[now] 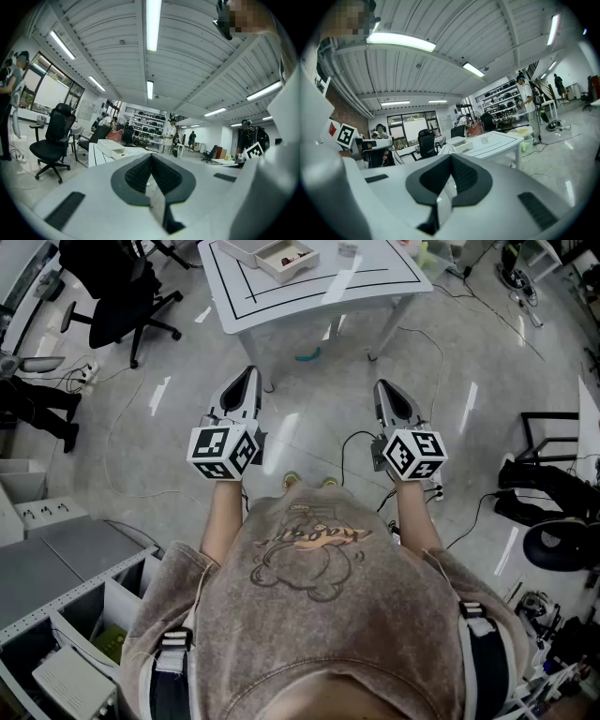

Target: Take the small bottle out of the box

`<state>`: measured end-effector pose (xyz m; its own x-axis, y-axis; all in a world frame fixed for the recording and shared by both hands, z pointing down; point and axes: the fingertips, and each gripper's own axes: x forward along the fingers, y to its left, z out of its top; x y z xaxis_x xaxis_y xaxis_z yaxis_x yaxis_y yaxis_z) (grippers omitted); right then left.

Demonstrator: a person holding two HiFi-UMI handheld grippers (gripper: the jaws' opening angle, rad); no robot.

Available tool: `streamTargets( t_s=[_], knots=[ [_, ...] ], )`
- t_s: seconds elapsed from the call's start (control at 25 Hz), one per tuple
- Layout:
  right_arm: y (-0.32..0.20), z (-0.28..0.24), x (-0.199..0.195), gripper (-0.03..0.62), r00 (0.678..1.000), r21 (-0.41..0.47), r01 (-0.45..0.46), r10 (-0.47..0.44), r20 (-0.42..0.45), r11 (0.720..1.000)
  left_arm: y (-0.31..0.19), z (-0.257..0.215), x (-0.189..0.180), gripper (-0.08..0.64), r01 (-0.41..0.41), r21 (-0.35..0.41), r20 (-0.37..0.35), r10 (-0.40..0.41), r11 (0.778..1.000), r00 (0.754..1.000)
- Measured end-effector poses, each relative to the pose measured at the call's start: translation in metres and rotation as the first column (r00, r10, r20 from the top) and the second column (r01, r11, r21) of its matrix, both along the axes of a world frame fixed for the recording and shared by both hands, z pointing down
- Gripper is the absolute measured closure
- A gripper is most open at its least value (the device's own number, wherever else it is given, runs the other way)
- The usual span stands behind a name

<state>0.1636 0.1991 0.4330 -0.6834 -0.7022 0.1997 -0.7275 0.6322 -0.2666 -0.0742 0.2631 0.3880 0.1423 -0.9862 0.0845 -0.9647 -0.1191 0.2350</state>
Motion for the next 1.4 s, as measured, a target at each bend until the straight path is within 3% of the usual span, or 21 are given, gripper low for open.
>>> streamTargets(
  t_s=[0.24,0.48,0.84,1.4],
  knots=[
    [-0.002,-0.006,-0.011,0.606,1.000,0.002,0.001,-0.001,0.008,1.000,-0.005,-0.001,-0.002,0.558,-0.018,-0.001,0.000,0.018,1.000,1.000],
    [0.000,-0.009,-0.014,0.606,0.997,0.016,-0.009,0.008,0.072,1.000,-0.011,0.005,-0.001,0.558,-0.057,-0.001,-0.001,0.057,0.998,0.998],
    [-0.008,-0.009,-0.011,0.606,0.994,0.009,-0.076,0.075,0.083,0.997,-0.020,0.004,-0.018,0.558,-0.081,0.018,-0.001,0.081,0.997,0.997],
    [-0.090,0.006,-0.035,0.604,0.996,-0.001,-0.038,0.038,0.080,0.999,-0.100,0.005,-0.029,0.558,-0.079,0.017,0.014,0.079,0.997,0.997]
  ],
)
